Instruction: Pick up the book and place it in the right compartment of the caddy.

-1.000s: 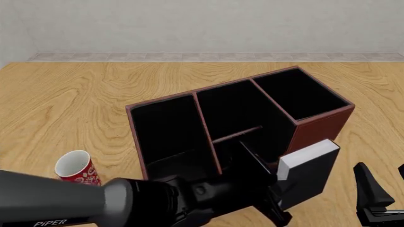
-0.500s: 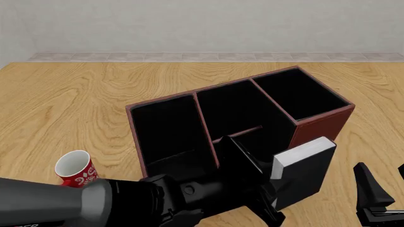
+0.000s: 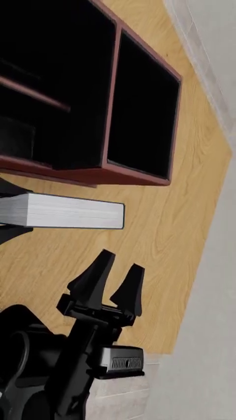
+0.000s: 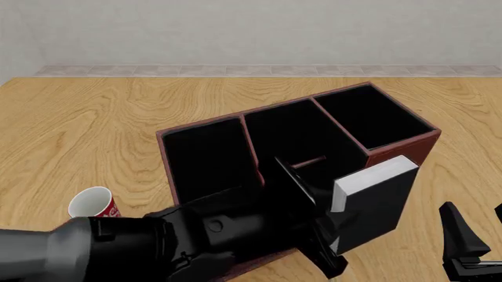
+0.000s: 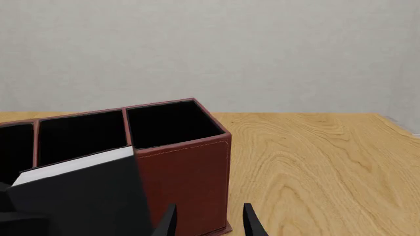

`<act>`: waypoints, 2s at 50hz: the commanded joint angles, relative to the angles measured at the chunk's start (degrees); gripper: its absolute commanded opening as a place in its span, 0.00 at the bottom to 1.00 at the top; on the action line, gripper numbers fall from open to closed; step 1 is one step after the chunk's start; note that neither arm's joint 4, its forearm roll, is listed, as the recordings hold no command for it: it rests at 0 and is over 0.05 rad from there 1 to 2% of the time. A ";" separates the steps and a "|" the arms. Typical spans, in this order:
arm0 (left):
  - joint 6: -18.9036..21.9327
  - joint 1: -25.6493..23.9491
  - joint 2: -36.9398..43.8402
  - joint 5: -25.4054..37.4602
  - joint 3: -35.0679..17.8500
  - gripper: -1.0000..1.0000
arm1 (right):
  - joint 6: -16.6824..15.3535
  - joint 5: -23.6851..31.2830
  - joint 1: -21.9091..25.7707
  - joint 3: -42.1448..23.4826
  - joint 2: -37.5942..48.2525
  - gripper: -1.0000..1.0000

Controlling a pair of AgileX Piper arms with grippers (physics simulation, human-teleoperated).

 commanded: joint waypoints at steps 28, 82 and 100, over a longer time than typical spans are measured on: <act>3.76 0.23 -5.60 10.67 -7.25 0.00 | -0.01 0.00 -0.01 0.00 0.00 1.00; 10.06 3.86 -6.51 24.35 -23.29 0.00 | 0.00 0.00 0.00 0.00 0.00 1.00; 10.34 7.03 -3.09 24.97 -28.47 0.00 | -0.01 0.00 0.00 0.00 0.00 1.00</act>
